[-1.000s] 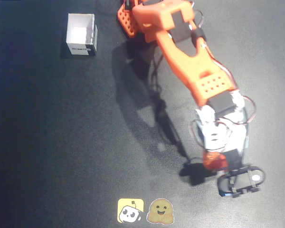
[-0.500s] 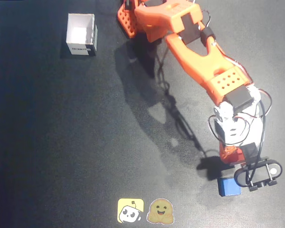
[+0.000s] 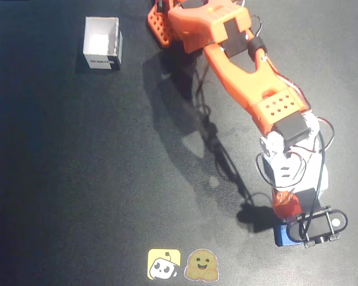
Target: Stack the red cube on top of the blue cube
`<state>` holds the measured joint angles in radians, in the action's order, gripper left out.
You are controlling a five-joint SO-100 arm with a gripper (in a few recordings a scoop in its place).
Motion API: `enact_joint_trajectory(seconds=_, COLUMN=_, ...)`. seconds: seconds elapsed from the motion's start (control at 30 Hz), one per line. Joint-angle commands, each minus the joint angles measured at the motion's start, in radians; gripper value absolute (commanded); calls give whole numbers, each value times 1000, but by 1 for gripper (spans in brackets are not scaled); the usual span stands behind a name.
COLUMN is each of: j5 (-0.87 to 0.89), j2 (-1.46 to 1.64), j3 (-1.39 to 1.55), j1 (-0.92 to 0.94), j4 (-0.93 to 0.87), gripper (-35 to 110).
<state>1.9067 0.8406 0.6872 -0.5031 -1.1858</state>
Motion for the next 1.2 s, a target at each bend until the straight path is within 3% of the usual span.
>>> enact_joint_trajectory(seconds=0.0, j5=3, j2=2, j3=-28, j1=12, j4=52, gripper=0)
enact_joint_trajectory(seconds=0.5, j5=-12, j2=-78, j3=-43, j1=40, j4=166, gripper=0)
enact_joint_trajectory(seconds=1.17, j5=-11, j2=-115, j3=-83, j1=34, j4=167, gripper=0)
